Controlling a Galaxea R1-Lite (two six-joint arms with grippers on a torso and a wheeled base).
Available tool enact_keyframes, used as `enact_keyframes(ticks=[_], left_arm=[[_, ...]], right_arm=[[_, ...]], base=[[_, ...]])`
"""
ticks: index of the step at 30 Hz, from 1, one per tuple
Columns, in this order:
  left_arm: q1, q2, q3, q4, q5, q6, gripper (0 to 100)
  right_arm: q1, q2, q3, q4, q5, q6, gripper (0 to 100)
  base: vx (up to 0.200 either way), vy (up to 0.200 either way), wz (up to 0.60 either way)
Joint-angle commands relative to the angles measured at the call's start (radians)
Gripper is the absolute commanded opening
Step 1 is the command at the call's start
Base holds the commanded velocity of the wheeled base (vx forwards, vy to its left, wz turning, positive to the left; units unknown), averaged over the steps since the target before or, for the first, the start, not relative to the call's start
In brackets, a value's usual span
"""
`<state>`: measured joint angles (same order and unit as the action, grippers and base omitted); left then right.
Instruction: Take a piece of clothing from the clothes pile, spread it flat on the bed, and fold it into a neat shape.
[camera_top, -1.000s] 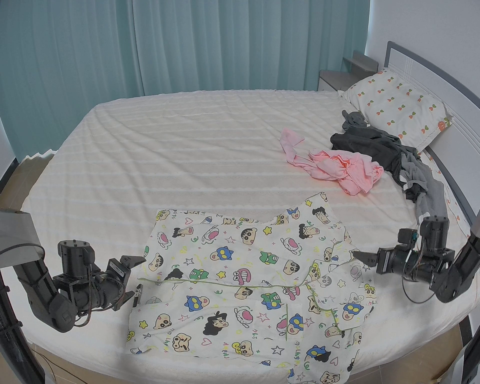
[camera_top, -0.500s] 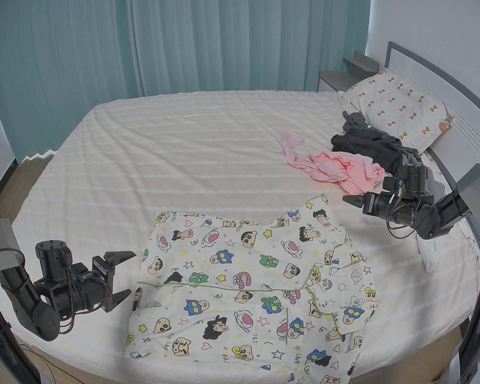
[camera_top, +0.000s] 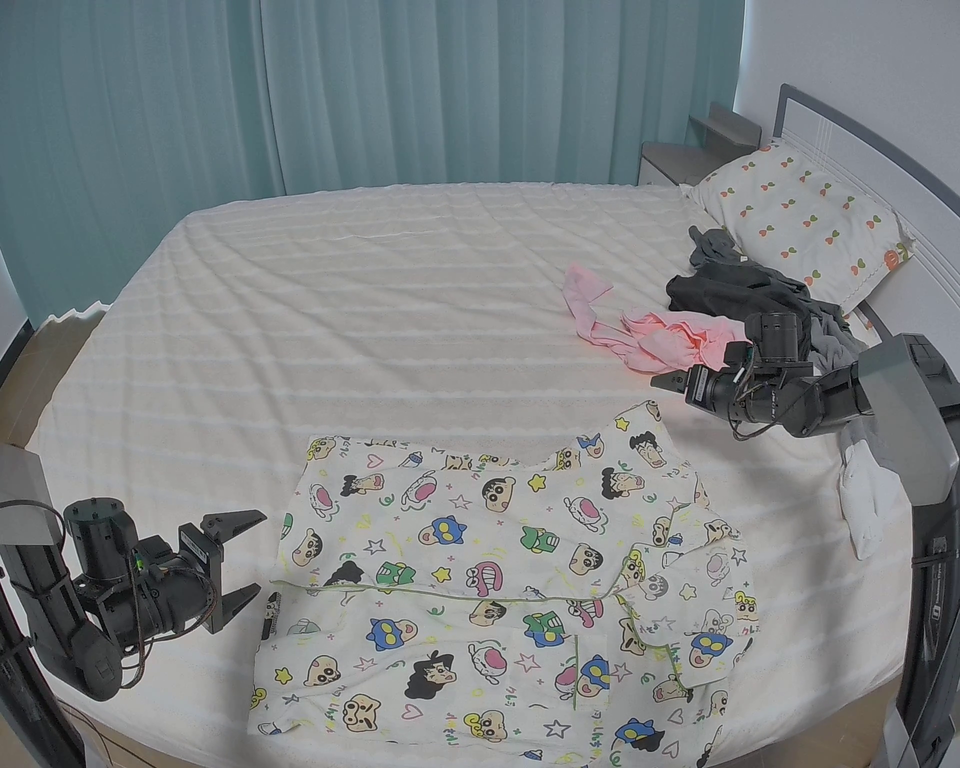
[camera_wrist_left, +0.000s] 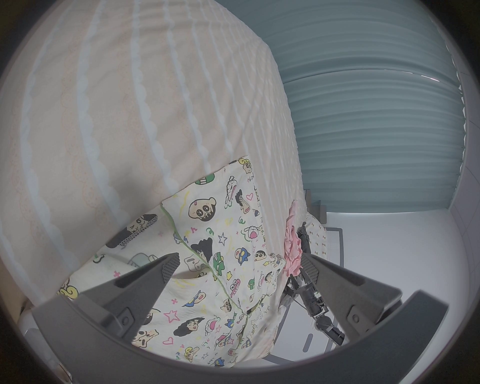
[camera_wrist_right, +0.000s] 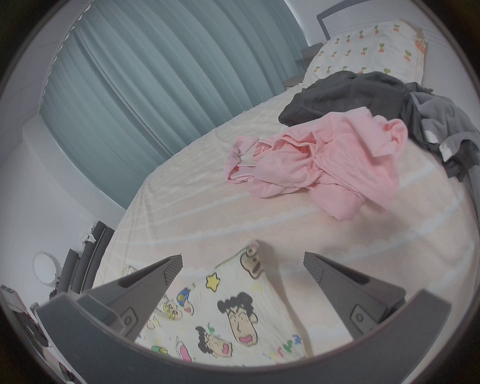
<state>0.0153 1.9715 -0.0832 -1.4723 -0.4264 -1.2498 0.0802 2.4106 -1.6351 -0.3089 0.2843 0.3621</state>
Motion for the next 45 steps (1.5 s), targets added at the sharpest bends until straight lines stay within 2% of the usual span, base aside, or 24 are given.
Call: enact_keyframes(ticks=[1, 9, 10, 14, 24, 28, 30, 31, 32, 34, 35, 37, 42, 43, 45], left_arm=[[0.006, 0.083, 0.040, -0.080, -0.003, 0.003, 100], [0.006, 0.089, 0.040, -0.080, -0.003, 0.009, 100], [0.006, 0.090, 0.040, -0.080, -0.003, 0.009, 100], [0.005, 0.090, 0.042, -0.080, -0.003, 0.009, 100], [0.005, 0.098, 0.042, -0.080, -0.002, 0.027, 100], [0.003, 0.101, 0.042, -0.082, 0.000, 0.029, 100], [0.003, 0.101, 0.042, -0.080, 0.000, 0.029, 100], [0.003, 0.101, 0.042, -0.080, 0.000, 0.029, 100], [0.003, 0.102, 0.042, -0.080, 0.000, 0.029, 100], [0.003, 0.101, 0.042, -0.080, 0.000, 0.029, 100], [0.003, 0.101, 0.042, -0.082, 0.000, 0.029, 100], [0.003, 0.102, 0.042, -0.080, 0.000, 0.029, 100], [0.003, 0.102, 0.042, -0.080, 0.000, 0.029, 100], [0.003, 0.102, 0.042, -0.080, 0.000, 0.029, 100], [0.003, 0.102, 0.042, -0.080, 0.000, 0.029, 100]], right_arm=[[0.036, 0.153, -0.206, 0.156, 0.000, 0.040, 100], [0.066, 0.197, -0.269, 0.260, 0.001, 0.031, 100], [0.066, 0.199, -0.275, 0.269, 0.009, 0.024, 0], [0.067, 0.200, -0.282, 0.283, 0.059, 0.020, 0], [0.035, 0.122, -0.249, 0.266, 0.085, 0.029, 0], [0.015, 0.059, -0.183, 0.209, 0.112, 0.028, 0], [0.007, 0.007, -0.083, 0.106, 0.130, 0.029, 0], [0.001, -0.028, 0.017, -0.018, 0.170, 0.026, 0], [0.001, -0.033, 0.034, -0.038, 0.177, 0.026, 0], [-0.005, -0.058, 0.167, -0.220, 0.230, 0.023, 0], [-0.007, -0.058, 0.193, -0.254, 0.236, 0.023, 0], [-0.007, -0.048, 0.218, -0.285, 0.234, 0.021, 0], [-0.020, -0.028, 0.225, -0.236, 0.233, 0.018, 0], [-0.027, -0.011, 0.213, -0.229, 0.233, 0.017, 100], [-0.028, 0.005, 0.185, -0.226, 0.228, 0.020, 100]], base=[[0.000, 0.000, 0.00], [0.000, 0.000, 0.00], [0.000, 0.000, 0.00], [0.000, 0.000, 0.00], [0.000, 0.000, 0.00], [0.000, 0.000, 0.00], [0.000, 0.000, 0.00], [0.000, 0.000, 0.00], [0.000, 0.000, 0.00], [0.000, 0.000, 0.00], [0.000, 0.000, 0.00], [0.000, 0.000, 0.00], [0.000, 0.000, 0.00], [0.000, 0.000, 0.00], [0.000, 0.000, 0.00]])
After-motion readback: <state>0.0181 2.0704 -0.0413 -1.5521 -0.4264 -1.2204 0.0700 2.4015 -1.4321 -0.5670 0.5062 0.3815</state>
